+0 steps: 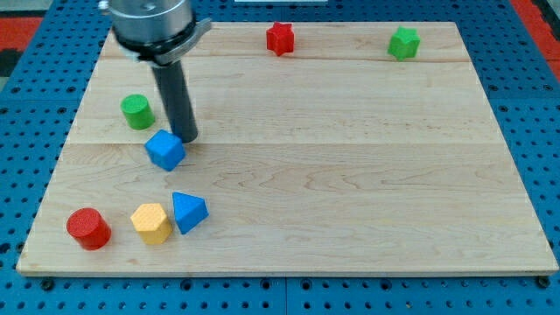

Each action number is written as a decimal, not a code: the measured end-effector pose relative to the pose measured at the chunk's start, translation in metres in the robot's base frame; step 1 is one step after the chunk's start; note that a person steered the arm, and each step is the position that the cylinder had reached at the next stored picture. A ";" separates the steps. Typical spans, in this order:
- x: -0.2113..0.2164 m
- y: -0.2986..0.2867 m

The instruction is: Move the green circle right to the blue cube

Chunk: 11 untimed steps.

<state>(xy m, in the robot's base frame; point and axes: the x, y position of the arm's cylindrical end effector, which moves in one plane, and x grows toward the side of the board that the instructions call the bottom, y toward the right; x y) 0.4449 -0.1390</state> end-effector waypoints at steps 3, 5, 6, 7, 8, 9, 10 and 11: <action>-0.071 0.043; -0.077 -0.081; -0.041 -0.028; -0.031 -0.040; 0.016 -0.033; -0.003 -0.048; -0.048 0.005; -0.080 0.101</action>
